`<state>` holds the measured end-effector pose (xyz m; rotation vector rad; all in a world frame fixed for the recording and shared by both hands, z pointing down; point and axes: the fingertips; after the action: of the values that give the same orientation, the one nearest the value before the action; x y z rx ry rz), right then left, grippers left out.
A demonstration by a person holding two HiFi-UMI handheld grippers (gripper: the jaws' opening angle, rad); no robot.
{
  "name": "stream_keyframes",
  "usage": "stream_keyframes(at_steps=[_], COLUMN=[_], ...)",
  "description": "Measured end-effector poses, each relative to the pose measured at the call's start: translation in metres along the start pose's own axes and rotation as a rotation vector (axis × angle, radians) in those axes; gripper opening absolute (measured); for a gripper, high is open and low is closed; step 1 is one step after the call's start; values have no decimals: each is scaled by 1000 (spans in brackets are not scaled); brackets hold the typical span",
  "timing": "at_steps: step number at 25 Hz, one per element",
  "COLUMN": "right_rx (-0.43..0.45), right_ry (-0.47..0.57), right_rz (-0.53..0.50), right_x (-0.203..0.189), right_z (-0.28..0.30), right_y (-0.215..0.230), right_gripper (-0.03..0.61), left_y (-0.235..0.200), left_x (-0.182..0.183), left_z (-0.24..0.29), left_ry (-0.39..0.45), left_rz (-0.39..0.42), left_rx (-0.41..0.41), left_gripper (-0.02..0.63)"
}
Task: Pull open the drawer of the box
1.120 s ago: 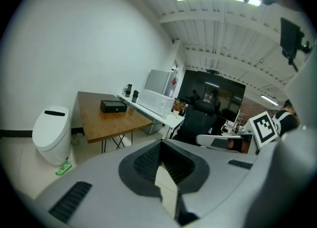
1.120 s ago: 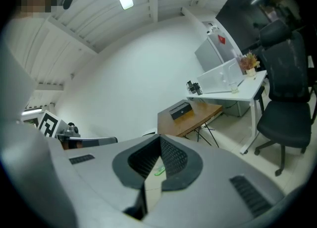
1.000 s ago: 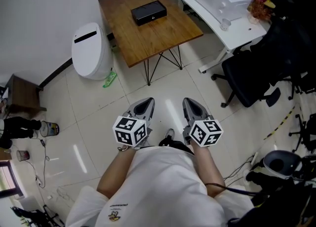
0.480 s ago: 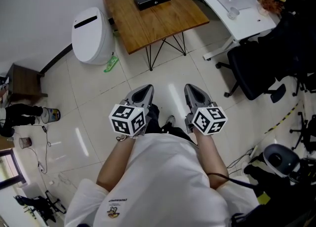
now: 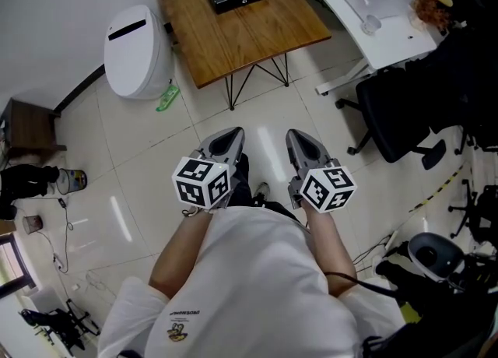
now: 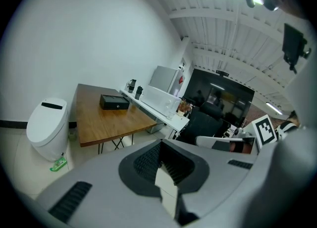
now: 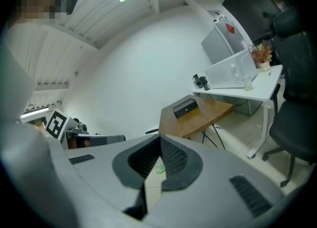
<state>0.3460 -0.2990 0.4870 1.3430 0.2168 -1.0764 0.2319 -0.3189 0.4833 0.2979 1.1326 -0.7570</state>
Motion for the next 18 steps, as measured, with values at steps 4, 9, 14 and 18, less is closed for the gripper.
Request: stream_keyframes(at_steps=[4, 9, 14, 18], right_rx=[-14, -19, -21, -23], right_ry=[-4, 2, -6, -6], right_rz=[-6, -24, -50, -58], right_x=[9, 31, 53, 66], right_z=[18, 49, 88, 117], right_y=[3, 3, 0, -8], right_gripper=[-14, -12, -12, -12], left_y=[-13, -35, -67, -93], left_x=[10, 26, 46, 56], left_z=[13, 32, 52, 63], left_ry=[6, 15, 28, 23], left_rz=[1, -8, -14, -21], left_rx=[-16, -53, -63, -80], left_gripper=[3, 3, 3, 3])
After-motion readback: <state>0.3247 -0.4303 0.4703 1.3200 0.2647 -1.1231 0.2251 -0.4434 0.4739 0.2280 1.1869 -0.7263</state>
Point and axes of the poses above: the fingertips, and each gripper's own axes: z forward along the fingers, y to its right, x out of its top, and after that the axes turned 15 degrees about z, right-handed
